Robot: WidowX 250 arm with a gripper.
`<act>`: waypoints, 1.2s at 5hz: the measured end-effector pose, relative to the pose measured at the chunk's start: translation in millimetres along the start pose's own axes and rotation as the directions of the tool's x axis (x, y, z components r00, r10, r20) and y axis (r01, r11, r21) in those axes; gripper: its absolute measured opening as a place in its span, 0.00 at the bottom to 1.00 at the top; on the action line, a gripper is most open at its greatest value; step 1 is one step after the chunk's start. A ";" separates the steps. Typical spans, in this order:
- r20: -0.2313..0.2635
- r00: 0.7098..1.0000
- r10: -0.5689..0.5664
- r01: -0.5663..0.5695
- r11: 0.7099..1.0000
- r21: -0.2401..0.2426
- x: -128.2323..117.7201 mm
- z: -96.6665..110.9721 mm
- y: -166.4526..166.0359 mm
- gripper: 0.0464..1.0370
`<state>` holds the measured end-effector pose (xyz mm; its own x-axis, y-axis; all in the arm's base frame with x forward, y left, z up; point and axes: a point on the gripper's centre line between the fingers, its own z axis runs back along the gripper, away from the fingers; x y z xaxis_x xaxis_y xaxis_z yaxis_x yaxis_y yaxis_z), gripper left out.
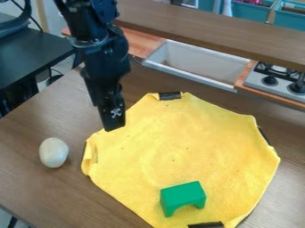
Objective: Fold the cloth from the top to the bottom
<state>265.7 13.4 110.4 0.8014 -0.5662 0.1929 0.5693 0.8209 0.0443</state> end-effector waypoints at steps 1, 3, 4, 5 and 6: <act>-0.021 1.000 0.002 -0.003 1.000 -0.018 -2.3 -6.9 -1.2 0.96; -0.025 0.999 0.026 -0.027 0.999 -0.018 19.9 -29.4 38.0 0.96; -0.001 1.000 0.013 -0.013 1.000 0.011 36.7 -35.4 58.5 0.96; 0.032 0.999 -0.024 0.022 0.997 0.080 46.4 -40.1 73.9 0.96; 0.040 0.994 -0.097 0.089 0.981 0.172 60.9 -46.4 81.8 0.96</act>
<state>369.6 42.6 80.3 0.7342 -0.6401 0.2262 0.5984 0.7676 0.2297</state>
